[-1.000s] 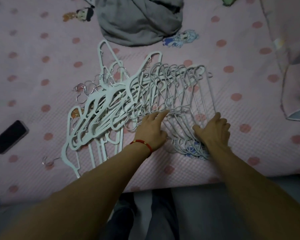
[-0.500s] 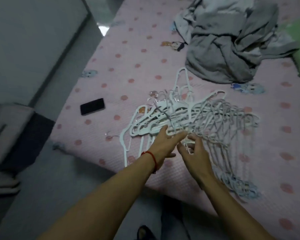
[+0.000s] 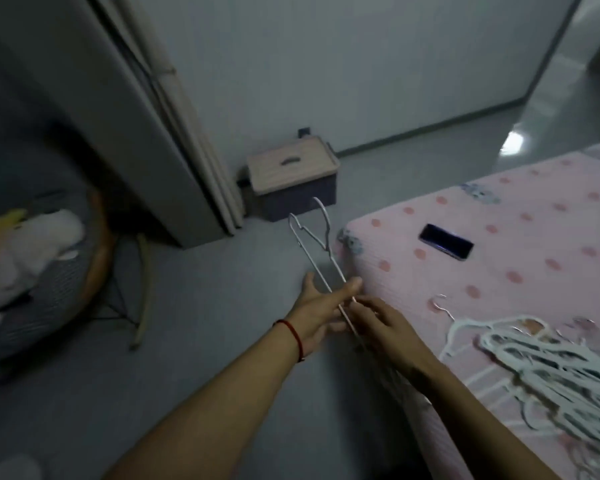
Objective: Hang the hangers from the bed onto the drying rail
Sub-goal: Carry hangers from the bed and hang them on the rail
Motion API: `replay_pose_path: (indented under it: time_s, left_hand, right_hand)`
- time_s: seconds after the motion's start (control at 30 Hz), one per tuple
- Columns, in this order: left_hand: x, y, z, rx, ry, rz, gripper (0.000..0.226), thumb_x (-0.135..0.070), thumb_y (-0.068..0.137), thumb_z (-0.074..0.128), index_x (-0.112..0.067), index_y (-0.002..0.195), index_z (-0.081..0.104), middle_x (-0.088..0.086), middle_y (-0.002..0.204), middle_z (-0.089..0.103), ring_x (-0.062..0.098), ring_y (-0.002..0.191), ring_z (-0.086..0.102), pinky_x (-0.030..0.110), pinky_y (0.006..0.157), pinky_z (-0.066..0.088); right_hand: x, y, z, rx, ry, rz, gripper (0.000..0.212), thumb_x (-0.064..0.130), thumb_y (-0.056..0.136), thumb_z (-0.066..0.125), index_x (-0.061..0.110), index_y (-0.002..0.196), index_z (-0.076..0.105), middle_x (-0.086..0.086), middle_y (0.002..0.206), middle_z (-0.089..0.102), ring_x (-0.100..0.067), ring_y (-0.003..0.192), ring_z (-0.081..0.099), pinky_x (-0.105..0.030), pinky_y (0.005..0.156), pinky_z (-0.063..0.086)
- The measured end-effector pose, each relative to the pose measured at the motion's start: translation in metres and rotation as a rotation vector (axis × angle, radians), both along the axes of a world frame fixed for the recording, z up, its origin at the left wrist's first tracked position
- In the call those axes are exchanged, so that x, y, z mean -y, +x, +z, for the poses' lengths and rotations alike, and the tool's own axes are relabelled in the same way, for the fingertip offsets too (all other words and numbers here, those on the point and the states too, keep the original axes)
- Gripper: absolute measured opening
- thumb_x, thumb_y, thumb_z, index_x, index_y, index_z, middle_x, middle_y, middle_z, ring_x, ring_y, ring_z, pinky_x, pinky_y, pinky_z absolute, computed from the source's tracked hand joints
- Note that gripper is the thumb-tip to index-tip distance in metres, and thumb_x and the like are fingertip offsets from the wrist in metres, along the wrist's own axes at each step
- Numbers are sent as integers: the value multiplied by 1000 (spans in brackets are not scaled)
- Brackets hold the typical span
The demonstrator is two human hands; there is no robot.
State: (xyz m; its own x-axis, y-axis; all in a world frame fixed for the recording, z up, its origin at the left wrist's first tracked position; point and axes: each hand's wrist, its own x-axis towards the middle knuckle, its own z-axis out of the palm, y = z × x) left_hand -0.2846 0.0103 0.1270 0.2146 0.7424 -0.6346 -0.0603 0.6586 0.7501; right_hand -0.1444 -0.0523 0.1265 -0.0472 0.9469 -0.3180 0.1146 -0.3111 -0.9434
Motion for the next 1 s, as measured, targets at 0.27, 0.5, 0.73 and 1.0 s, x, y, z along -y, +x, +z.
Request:
replay_pose_path:
  time_s: [0.27, 0.5, 0.73, 1.0]
  left_hand:
    - [21, -200, 44, -75, 49, 557, 120, -49, 67, 85, -41, 150, -3, 16, 143, 42, 33, 112, 57, 52, 86, 56]
    - [56, -323, 111, -91, 117, 1013, 118, -64, 50, 87, -43, 143, 17, 16, 131, 54, 35, 96, 69, 50, 70, 60]
    - [118, -421, 182, -127, 239, 1261, 112, -63, 56, 85, -37, 147, 25, 14, 133, 59, 35, 100, 68, 48, 70, 60]
    - [169, -531, 242, -408, 406, 1239, 35, -26, 94, 61, -33, 122, 42, -11, 102, 53, 16, 94, 60, 43, 90, 54]
  right_hand:
    - [-23, -167, 34, 333, 307, 517, 20, 46, 101, 46, 43, 119, 53, 14, 90, 70, -3, 79, 69, -34, 73, 60]
    - [-54, -303, 88, 326, 620, 770, 22, 42, 102, 44, 36, 105, 65, 7, 80, 70, -11, 71, 66, -44, 66, 55]
    - [-54, -439, 157, 245, 924, 998, 29, 37, 103, 46, 24, 88, 68, 10, 78, 74, -11, 66, 69, -39, 64, 56]
    - [-39, -597, 219, 170, 1103, 1022, 28, 33, 100, 47, 20, 86, 67, 2, 80, 75, -21, 74, 71, -43, 68, 56]
